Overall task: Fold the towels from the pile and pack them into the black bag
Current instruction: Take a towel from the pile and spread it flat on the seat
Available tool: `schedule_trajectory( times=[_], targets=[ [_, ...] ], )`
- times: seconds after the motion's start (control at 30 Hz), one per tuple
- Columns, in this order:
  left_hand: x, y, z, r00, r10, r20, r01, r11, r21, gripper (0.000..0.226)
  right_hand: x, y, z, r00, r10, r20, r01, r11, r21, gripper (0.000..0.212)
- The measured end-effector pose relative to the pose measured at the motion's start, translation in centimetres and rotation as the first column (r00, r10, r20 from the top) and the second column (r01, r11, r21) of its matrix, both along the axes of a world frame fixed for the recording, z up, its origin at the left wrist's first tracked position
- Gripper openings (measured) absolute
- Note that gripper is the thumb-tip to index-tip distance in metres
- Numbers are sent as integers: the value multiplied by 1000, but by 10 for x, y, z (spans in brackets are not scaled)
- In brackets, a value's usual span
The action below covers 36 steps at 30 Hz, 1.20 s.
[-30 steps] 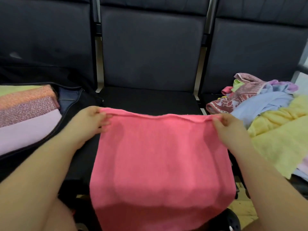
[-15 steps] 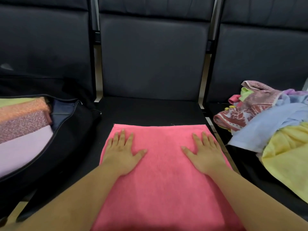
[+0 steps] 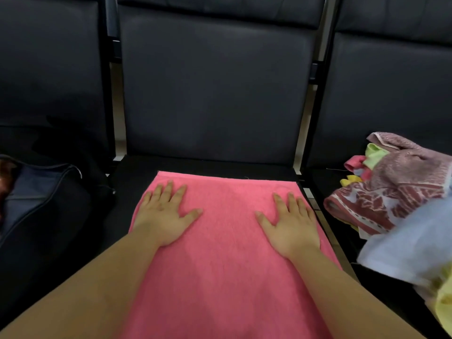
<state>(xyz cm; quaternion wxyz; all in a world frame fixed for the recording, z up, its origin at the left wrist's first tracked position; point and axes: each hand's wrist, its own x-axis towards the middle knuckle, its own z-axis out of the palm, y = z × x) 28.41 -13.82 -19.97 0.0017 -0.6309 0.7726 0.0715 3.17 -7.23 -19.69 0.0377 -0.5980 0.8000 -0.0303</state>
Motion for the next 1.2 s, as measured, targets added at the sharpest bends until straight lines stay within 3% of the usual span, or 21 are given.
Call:
schedule_trajectory(
  times=[0.2, 0.27, 0.33, 0.37, 0.47, 0.67, 0.77, 0.8, 0.87, 0.97, 1.03, 1.1, 1.2],
  targets=[
    [-4, -46, -7, 998, 1, -56, -8, 993, -117, 81, -4, -45, -6, 1000, -12, 21, 15, 993, -120, 75],
    [-4, -55, -9, 988, -4, -155, -48, 942, -333, 70, -4, -55, -9, 998, -38, 52, 51, 952, -301, 72],
    [-8, -59, -10, 982, -11, -191, -100, 819, -564, 50, -2, -60, -10, 997, -36, 61, 63, 843, -533, 60],
    [-8, -58, -7, 981, 18, -192, -122, 830, -544, 39, -1, -62, -9, 997, -26, 76, 65, 824, -562, 47],
    [-12, -58, -4, 985, 102, -141, -149, 915, -375, 34, -5, -63, -2, 988, -29, 154, 85, 926, -369, 18],
    [-3, -34, 22, 996, 63, -64, -66, 996, -52, 38, -12, -39, 19, 930, 72, 360, -13, 987, -162, 16],
    [0, 2, 46, 998, -24, -64, 38, 974, 222, 43, -7, -4, 38, 867, 36, 496, -23, 999, -33, 13],
    [2, 18, 48, 998, -38, -51, 50, 959, 277, 46, -6, 10, 41, 857, 21, 514, -36, 999, 19, 24],
    [12, 49, 49, 1000, 0, 13, -3, 966, 260, 50, -2, 41, 45, 898, 47, 437, -73, 996, 44, 47],
    [32, 94, 49, 987, 139, 83, -151, 974, 171, 50, -1, 88, 43, 934, 85, 347, -69, 996, -57, 58],
    [43, 122, 48, 966, 255, 36, -258, 958, 129, 47, -9, 112, 40, 933, 24, 358, 5, 997, -79, 67],
    [50, 143, 47, 933, 361, 7, -360, 929, 86, 46, -16, 131, 46, 871, -87, 483, 125, 991, -47, 73],
    [59, 151, 53, 876, 475, -86, -458, 873, 166, 51, -23, 153, 57, 774, -235, 588, 252, 966, 55, 66]
  ],
)
